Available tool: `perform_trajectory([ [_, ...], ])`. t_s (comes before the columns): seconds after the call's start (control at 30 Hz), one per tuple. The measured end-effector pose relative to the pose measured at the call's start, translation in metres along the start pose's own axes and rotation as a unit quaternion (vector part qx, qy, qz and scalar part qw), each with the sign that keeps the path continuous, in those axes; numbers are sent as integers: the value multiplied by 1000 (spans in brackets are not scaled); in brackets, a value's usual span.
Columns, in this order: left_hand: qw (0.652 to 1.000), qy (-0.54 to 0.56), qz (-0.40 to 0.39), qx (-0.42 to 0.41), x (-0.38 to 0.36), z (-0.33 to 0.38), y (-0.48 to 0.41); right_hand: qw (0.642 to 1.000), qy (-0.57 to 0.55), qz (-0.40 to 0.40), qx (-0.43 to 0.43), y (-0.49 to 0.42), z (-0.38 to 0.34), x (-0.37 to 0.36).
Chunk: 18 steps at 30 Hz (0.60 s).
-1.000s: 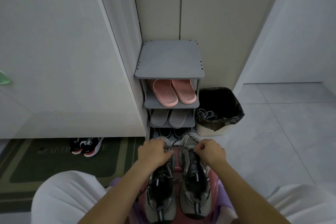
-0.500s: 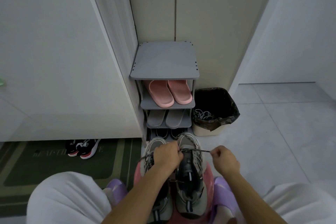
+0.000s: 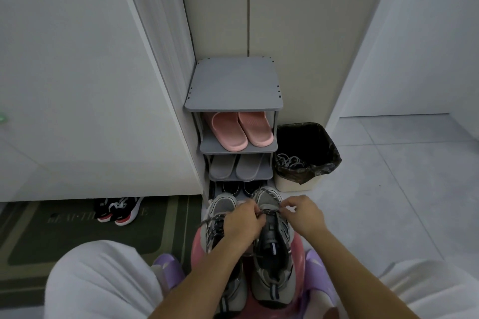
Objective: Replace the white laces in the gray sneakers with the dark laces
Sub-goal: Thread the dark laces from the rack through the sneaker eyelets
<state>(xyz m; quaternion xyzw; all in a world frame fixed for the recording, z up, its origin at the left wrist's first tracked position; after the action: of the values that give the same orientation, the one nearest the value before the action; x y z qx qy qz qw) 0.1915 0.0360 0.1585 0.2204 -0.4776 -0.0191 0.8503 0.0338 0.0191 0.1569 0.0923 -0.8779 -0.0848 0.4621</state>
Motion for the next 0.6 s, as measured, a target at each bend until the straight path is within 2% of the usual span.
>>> perform_trajectory([
  [0.13, 1000, 15, 8, 14, -1, -2, 0, 992, 125, -21, 11, -12, -25, -16],
  [0.27, 999, 25, 7, 37, -1, -3, 1, 987, 149, -55, 1, -14, -24, -22],
  [0.43, 997, 44, 30, 56, 0, -6, 1, 999, 21, -15, -37, -4, 11, -6],
  [0.6, 996, 60, 33, 55, -4, -7, 1, 992, -78, 32, -96, 12, 60, 12],
])
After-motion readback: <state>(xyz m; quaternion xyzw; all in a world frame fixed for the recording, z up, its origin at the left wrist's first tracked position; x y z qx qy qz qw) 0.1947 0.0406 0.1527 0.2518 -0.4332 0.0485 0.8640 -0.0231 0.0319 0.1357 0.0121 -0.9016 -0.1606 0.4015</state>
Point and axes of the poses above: each hand's wrist, its own y-axis away from the middle knuckle, its own x-axis out of the back of the hand, z = x × y, the point moved 4 cm from there along -y, towards the middle knuckle, and after that the axes turned 10 degrees about x, right-handed, at the moved point
